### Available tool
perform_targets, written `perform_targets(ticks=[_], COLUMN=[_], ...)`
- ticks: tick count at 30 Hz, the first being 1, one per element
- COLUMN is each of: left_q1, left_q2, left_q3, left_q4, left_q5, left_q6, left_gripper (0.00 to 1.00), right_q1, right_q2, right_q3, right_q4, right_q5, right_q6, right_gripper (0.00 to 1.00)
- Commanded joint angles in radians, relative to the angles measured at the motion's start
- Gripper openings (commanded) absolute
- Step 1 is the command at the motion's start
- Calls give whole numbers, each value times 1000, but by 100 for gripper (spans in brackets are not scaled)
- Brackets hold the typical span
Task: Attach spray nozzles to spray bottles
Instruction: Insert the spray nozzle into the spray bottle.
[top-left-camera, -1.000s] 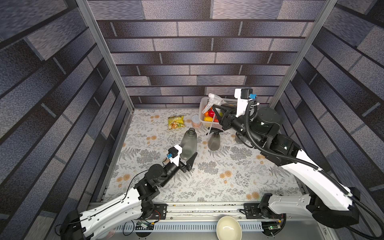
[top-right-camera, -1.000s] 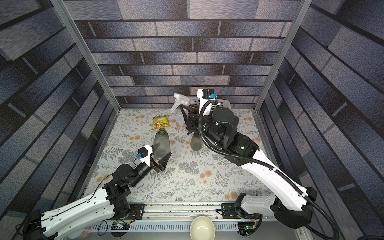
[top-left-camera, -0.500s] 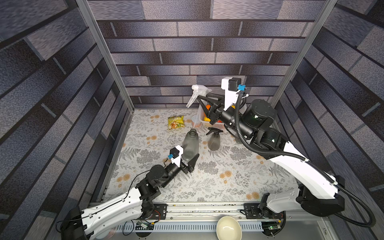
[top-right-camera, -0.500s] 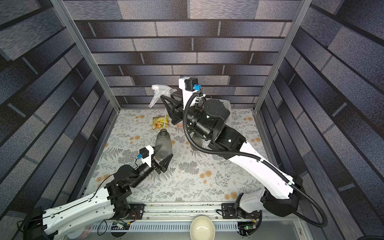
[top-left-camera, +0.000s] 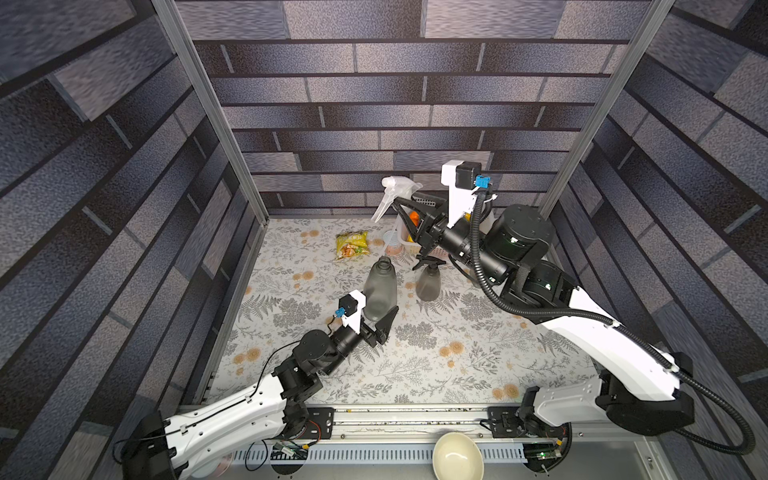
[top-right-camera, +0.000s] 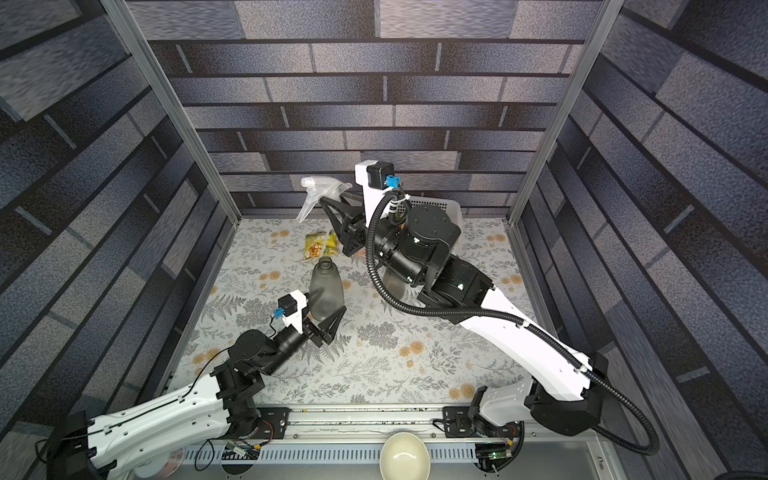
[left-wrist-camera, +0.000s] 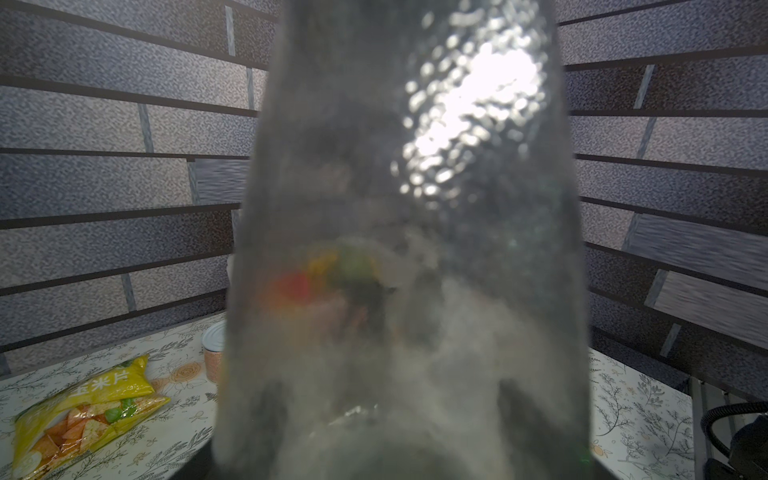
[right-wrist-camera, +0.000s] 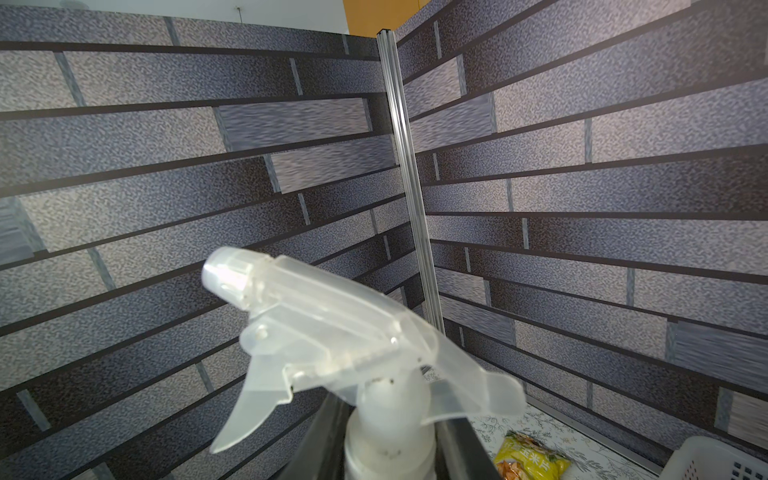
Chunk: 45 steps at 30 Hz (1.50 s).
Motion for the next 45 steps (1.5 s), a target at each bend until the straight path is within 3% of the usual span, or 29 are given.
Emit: perform_targets(ticks=[1,21,34,39,45], left_q1=[1,4,11,18,27], left_q2=[-6,35,68,89,106], left_q3=[-8,4,40,71,114], left_q4=[50,77,121,140,127], left_q5=[-11,6,23,21,46], left_q6=[-20,-20,-15,-15,1], left_gripper=[80,80,80,80,80], right_q1=[9,9,10,12,18], right_q2=[-21,-16,-37,-67,-113], right_q3=[4,8,-139,-272,-387], right_q4=[17,26,26,124,187], right_q5=[29,-1,-64,-134,-109], right_q6=[-39,-32,65,114,115], right_gripper=[29,28,27,30,30])
